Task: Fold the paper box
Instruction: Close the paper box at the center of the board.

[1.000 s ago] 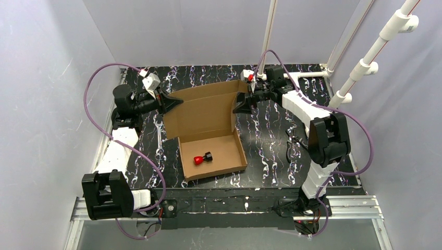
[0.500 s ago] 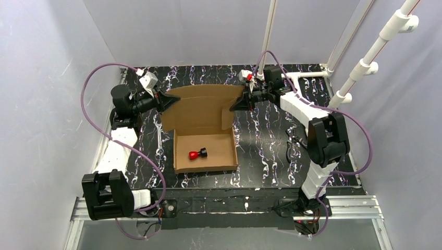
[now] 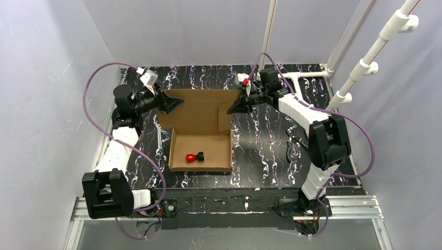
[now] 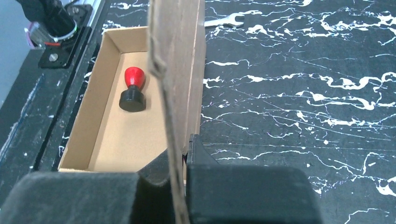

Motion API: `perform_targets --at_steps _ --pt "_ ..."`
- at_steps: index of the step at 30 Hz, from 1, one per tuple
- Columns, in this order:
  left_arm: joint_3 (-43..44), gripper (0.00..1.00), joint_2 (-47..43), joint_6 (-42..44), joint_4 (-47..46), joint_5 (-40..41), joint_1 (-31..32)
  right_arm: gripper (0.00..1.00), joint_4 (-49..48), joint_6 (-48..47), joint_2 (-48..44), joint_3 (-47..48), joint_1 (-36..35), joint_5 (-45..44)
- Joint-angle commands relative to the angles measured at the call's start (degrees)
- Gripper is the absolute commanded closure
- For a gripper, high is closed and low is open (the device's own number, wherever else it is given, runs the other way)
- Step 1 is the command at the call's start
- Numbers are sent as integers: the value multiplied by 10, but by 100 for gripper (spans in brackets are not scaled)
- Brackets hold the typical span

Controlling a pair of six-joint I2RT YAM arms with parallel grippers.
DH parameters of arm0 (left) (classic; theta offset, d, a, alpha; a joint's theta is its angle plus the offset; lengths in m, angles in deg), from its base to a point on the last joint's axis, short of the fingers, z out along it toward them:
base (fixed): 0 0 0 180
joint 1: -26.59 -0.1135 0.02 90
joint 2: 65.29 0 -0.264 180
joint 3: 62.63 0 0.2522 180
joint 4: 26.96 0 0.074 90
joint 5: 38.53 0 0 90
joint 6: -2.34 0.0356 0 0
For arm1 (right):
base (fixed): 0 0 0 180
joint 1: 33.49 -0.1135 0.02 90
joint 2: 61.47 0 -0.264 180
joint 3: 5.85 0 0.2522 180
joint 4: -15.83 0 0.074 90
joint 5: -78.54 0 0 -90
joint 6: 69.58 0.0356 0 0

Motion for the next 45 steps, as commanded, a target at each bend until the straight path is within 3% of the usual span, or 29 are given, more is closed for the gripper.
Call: perform_targets --at_steps 1,5,9,12,13,19,24,36,45 --pt "9 46 -11 -81 2 -7 24 99 127 -113 -33 22 -16 -39" --pt "-8 32 -34 -112 2 36 13 99 229 -205 -44 45 7 -38" --pt "-25 25 -63 -149 1 64 -13 99 339 -296 -44 76 15 -42" --pt "-43 4 -92 -191 1 99 -53 99 400 -331 -42 93 22 -42" --pt "-51 2 -103 -209 0 111 -69 99 414 -342 -44 97 26 -44" --pt "-116 2 -161 -341 7 203 -121 99 459 -383 -60 100 41 -47" --pt "-138 2 -157 -356 18 128 -125 99 508 -422 -71 102 58 -51" --pt "-221 2 -192 -354 52 113 -125 99 528 -426 -79 104 85 -73" --pt "-229 4 -147 -371 57 111 -126 99 526 -428 -75 99 90 -69"
